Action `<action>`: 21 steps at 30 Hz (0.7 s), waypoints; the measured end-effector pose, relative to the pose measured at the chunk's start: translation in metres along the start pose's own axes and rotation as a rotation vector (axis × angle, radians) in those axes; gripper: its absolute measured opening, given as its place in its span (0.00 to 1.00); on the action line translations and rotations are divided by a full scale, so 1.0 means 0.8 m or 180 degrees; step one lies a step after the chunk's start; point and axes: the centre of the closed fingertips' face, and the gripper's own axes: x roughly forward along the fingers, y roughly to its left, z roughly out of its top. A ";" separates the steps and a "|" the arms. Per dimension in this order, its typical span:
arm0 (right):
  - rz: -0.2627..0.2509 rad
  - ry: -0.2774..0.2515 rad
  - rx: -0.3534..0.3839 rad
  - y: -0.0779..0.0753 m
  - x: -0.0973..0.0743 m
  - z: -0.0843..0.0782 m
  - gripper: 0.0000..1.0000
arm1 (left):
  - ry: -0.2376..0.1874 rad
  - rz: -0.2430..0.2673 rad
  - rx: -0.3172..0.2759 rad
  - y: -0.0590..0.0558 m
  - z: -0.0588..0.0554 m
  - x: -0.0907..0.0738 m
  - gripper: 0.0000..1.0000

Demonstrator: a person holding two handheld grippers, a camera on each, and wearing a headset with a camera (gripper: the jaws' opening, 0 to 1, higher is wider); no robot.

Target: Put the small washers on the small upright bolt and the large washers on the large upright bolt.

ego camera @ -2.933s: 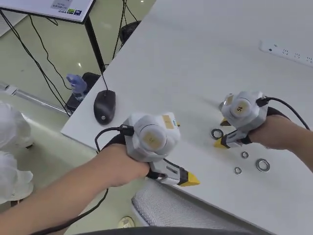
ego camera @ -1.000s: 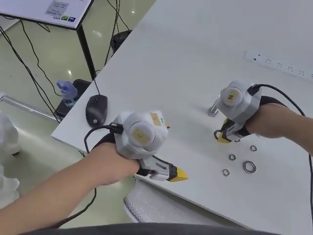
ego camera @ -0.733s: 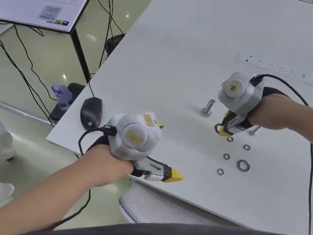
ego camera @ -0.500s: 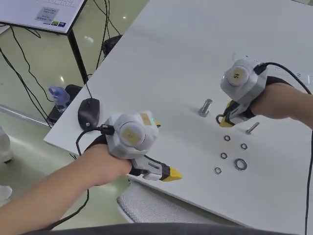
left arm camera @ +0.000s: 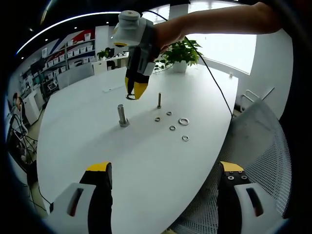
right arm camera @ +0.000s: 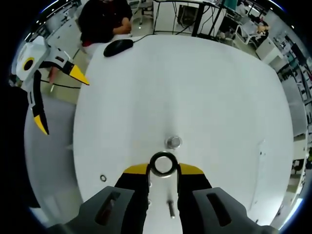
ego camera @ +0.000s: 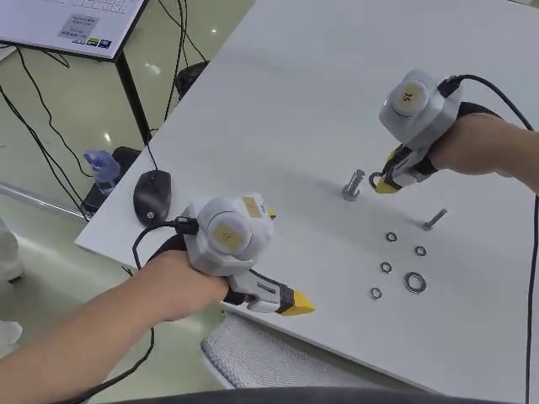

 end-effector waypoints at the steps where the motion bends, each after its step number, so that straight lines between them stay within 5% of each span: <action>1: -0.0002 -0.0001 0.0000 -0.002 0.001 0.002 0.21 | 0.0003 0.0001 -0.0006 0.002 -0.001 0.000 0.89; 21: 0.0005 0.0065 -0.0014 -0.024 0.042 0.025 0.21 | -0.0027 0.0020 -0.0081 0.010 -0.001 0.000 0.89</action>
